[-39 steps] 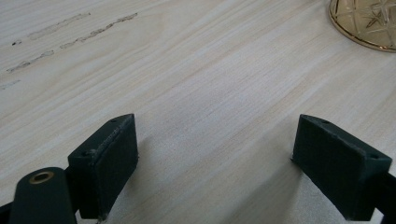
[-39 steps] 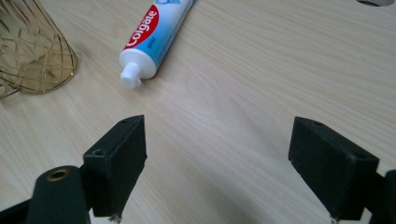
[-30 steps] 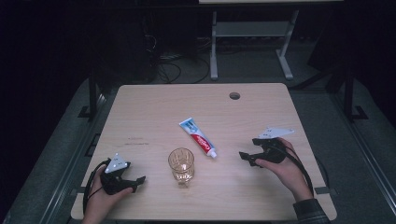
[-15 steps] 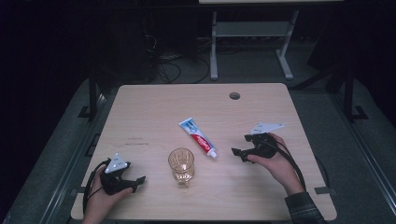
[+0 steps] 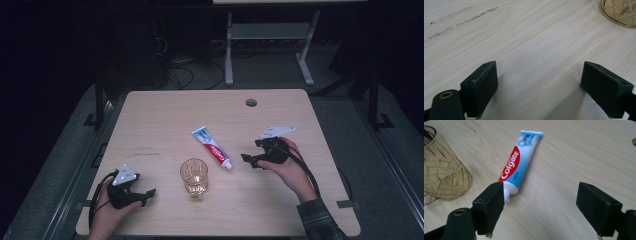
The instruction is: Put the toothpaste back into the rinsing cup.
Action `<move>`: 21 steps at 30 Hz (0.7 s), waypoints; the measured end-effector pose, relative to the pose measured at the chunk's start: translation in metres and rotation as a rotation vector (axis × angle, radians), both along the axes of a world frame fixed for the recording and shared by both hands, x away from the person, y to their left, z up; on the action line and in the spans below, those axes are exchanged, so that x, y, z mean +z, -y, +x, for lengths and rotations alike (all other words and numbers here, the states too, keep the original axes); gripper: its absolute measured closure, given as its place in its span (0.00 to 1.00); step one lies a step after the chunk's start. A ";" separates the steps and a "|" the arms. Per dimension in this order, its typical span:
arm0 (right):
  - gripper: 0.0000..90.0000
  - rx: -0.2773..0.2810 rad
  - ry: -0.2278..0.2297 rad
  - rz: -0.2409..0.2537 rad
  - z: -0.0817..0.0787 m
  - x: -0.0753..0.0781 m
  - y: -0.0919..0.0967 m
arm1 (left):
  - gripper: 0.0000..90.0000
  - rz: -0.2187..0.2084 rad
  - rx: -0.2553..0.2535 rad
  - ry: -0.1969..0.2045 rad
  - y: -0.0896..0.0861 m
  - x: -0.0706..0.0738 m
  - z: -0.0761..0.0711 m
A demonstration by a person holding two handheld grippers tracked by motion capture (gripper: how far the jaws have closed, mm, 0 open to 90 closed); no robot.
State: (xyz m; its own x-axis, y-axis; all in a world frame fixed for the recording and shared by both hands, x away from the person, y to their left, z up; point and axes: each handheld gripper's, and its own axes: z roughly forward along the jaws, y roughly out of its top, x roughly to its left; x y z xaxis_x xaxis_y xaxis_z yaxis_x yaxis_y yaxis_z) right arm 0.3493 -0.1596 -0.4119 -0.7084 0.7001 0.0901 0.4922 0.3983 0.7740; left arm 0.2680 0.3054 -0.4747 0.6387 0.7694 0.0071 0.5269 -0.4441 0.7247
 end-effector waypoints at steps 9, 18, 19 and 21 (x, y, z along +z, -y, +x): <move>0.25 0.007 -0.008 -0.003 0.007 0.002 -0.013 | 0.15 0.000 0.000 0.000 0.000 0.000 0.000; 0.26 0.015 -0.020 -0.001 0.017 0.003 -0.029 | 0.15 0.000 0.000 0.000 0.000 0.000 0.000; 0.26 0.017 -0.022 -0.002 0.018 0.002 -0.031 | 0.15 0.000 0.000 0.000 0.000 0.000 0.000; 0.26 0.018 -0.025 -0.006 0.020 0.003 -0.033 | 0.15 0.000 0.000 0.000 0.000 0.000 0.000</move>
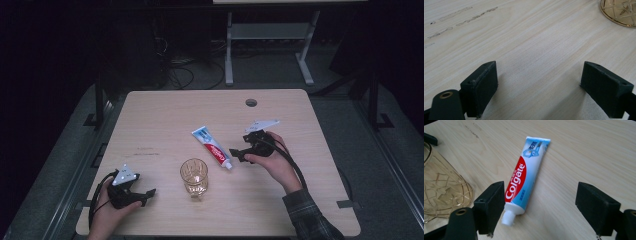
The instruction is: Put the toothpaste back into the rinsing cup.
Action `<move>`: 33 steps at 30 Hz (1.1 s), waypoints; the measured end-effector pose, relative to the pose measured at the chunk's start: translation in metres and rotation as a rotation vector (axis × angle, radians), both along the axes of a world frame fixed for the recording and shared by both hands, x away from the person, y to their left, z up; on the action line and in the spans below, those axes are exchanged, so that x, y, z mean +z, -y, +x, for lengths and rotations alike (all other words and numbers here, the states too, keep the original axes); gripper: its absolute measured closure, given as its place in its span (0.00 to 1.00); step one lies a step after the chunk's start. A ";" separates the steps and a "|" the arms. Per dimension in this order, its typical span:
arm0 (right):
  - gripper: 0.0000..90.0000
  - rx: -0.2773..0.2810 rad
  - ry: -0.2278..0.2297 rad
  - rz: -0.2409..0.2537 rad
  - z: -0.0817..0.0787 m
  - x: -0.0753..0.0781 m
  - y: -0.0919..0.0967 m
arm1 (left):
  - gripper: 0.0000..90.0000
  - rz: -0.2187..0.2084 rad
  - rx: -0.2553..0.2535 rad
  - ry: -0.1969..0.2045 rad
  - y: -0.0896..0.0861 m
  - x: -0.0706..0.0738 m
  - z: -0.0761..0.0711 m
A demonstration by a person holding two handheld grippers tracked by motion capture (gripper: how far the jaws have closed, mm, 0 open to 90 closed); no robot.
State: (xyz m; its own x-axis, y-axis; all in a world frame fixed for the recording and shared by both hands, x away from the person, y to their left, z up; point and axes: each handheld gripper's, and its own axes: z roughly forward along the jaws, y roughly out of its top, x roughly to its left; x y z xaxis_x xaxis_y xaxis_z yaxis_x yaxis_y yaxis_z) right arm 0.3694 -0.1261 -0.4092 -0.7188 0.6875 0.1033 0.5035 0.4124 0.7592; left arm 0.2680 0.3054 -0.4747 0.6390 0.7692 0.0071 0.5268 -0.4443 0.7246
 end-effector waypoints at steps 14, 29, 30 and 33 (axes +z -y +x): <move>0.27 0.011 -0.006 -0.009 0.015 0.009 -0.021 | 0.15 -0.001 -0.001 0.000 0.000 0.000 0.000; 0.26 0.025 -0.018 -0.024 0.035 0.015 -0.044 | 0.15 -0.001 -0.004 0.000 0.000 0.000 0.000; 0.26 0.028 -0.016 -0.023 0.036 0.015 -0.046 | 0.15 -0.001 -0.005 0.000 0.000 0.000 0.000; 0.26 0.031 -0.017 -0.017 0.040 0.016 -0.051 | 0.15 -0.002 -0.007 0.000 0.000 0.000 0.000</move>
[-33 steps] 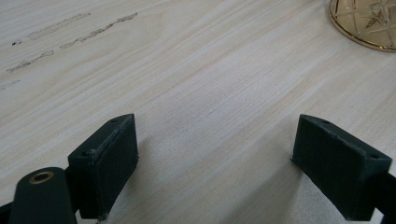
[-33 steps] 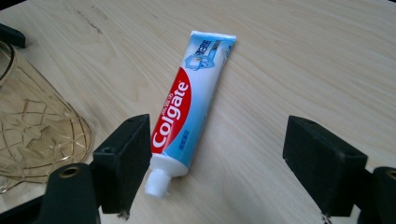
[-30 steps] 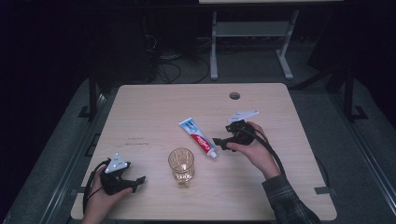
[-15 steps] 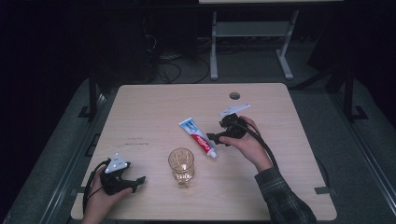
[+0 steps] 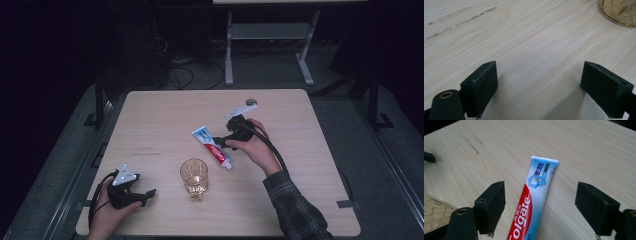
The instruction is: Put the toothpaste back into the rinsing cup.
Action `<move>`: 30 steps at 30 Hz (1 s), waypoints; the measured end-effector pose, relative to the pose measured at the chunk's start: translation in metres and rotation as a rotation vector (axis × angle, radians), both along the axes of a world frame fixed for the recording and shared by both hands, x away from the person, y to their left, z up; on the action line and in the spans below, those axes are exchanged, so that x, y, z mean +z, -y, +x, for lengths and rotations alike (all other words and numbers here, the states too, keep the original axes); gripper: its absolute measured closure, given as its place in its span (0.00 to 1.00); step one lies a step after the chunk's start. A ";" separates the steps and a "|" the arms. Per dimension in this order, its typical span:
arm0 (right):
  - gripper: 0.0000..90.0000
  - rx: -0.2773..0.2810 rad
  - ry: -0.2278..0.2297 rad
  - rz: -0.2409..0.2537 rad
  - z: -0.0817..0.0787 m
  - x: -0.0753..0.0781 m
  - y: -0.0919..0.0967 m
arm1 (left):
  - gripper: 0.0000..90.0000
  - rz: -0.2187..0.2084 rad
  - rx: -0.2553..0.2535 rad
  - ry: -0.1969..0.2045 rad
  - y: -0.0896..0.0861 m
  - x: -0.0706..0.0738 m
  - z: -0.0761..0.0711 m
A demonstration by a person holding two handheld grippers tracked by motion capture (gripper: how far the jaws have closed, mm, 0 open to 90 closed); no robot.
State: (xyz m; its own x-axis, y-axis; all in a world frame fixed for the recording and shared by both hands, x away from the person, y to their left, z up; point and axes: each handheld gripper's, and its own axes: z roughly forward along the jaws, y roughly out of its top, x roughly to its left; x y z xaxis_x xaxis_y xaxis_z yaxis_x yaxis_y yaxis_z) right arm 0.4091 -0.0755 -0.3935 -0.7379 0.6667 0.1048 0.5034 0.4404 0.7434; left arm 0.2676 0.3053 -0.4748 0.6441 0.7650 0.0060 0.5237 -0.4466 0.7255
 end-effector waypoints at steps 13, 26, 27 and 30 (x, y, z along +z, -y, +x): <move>0.26 -0.004 -0.010 -0.007 0.014 -0.001 -0.019 | 0.15 0.001 -0.001 0.000 0.000 0.000 0.000; 0.26 -0.012 -0.028 -0.011 0.029 -0.009 -0.036 | 0.15 0.000 -0.004 0.000 0.000 0.000 0.000; 0.26 -0.012 -0.032 -0.011 0.030 -0.010 -0.038 | 0.15 0.000 -0.004 0.000 0.000 0.000 0.000; 0.26 -0.014 -0.047 -0.021 0.033 -0.015 -0.042 | 0.15 0.000 -0.005 0.000 0.000 0.000 0.000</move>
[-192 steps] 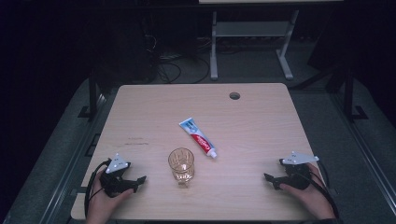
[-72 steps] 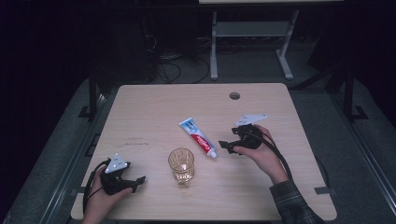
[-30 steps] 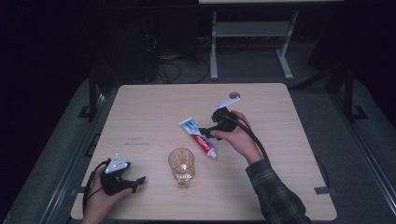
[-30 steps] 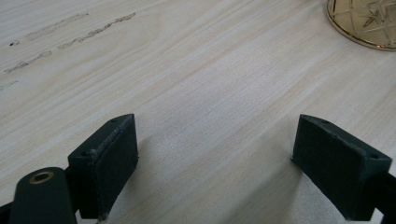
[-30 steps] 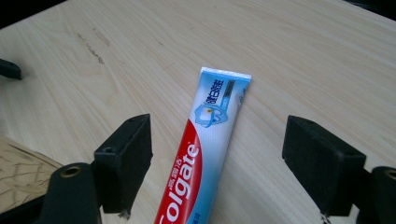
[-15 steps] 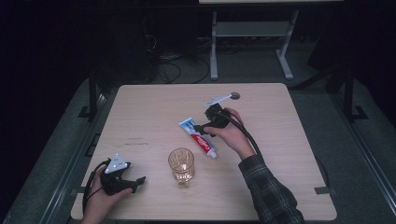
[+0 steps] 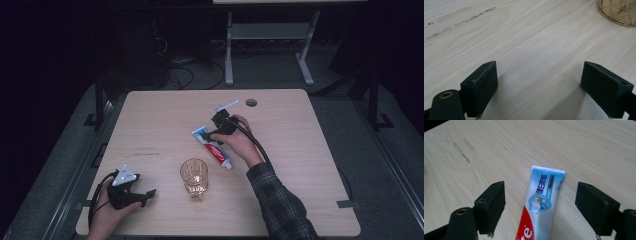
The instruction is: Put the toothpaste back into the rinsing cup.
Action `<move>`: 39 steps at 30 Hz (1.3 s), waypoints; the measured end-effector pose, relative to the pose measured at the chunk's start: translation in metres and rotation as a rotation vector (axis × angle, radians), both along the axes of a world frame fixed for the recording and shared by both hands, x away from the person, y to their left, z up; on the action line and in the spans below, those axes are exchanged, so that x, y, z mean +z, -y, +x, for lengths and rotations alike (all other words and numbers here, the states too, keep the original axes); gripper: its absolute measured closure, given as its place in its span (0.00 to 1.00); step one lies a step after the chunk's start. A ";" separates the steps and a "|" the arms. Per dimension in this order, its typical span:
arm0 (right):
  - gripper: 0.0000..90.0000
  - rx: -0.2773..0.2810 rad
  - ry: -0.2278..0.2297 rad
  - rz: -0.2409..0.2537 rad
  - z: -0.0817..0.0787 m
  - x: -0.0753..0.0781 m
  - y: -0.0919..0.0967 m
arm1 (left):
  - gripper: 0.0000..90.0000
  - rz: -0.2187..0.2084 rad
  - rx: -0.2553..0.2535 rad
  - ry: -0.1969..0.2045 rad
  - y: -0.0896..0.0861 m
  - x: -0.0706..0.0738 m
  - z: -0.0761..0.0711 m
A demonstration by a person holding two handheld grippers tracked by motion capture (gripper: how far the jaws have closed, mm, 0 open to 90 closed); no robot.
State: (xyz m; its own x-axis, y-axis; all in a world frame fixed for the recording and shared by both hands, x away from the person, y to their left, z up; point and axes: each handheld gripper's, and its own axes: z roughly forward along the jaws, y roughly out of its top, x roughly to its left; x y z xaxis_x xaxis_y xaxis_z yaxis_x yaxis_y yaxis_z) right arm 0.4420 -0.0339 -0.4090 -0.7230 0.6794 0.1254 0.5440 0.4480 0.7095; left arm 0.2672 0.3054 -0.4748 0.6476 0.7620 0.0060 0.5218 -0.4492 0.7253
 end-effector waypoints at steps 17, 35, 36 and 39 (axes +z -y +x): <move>0.26 -0.013 -0.039 -0.074 0.013 -0.020 -0.021 | 0.15 -0.001 -0.001 -0.001 0.000 0.000 0.000; 0.27 -0.049 -0.099 -0.127 0.031 -0.042 -0.031 | 0.15 -0.001 -0.002 -0.001 0.000 0.000 -0.001; 0.27 -0.049 -0.103 -0.130 0.032 -0.043 -0.032 | 0.15 -0.001 -0.002 -0.001 0.000 0.000 -0.001; 0.26 -0.052 -0.112 -0.152 0.034 -0.045 -0.033 | 0.15 -0.001 -0.002 -0.001 0.000 0.000 -0.001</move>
State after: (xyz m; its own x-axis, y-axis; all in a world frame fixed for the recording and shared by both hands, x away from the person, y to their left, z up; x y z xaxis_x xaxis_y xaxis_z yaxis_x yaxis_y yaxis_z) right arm 0.4756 -0.0005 -0.4542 -0.6739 0.7325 0.0962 0.6410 0.5150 0.5691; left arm 0.2666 0.3054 -0.4747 0.6491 0.7607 0.0051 0.5213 -0.4497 0.7253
